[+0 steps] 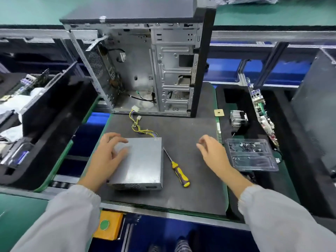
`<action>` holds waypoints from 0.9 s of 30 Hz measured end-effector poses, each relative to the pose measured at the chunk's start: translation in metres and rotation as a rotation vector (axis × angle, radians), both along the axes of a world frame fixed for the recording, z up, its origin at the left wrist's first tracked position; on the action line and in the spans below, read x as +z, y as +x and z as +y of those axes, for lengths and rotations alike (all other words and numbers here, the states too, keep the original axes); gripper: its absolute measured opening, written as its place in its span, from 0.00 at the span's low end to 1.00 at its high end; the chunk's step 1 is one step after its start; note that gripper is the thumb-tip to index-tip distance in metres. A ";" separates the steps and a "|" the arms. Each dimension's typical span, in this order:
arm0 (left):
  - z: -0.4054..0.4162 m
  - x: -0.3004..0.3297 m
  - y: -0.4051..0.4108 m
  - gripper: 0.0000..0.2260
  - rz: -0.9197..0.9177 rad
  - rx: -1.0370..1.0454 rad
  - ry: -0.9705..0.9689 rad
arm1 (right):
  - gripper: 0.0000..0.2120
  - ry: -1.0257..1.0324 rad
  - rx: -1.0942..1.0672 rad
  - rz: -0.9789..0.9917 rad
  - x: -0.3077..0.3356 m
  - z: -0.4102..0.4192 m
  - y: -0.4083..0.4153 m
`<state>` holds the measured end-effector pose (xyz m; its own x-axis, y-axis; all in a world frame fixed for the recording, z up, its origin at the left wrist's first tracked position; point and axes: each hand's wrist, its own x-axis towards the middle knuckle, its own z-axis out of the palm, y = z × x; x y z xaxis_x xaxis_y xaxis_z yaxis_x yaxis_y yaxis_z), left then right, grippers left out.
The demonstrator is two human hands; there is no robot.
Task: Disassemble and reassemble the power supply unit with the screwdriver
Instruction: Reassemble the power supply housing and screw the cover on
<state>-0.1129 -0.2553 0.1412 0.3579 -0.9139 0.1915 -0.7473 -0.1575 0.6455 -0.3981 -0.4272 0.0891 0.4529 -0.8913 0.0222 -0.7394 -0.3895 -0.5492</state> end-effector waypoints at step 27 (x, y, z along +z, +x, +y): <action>-0.067 -0.007 -0.069 0.07 0.114 -0.010 -0.107 | 0.04 -0.079 -0.033 -0.081 0.010 -0.031 -0.072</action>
<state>-0.1816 -0.3218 0.1346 0.3735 -0.8942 0.2469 -0.6698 -0.0758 0.7387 -0.4703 -0.4585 0.0991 0.4177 -0.8995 0.1282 -0.7068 -0.4103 -0.5763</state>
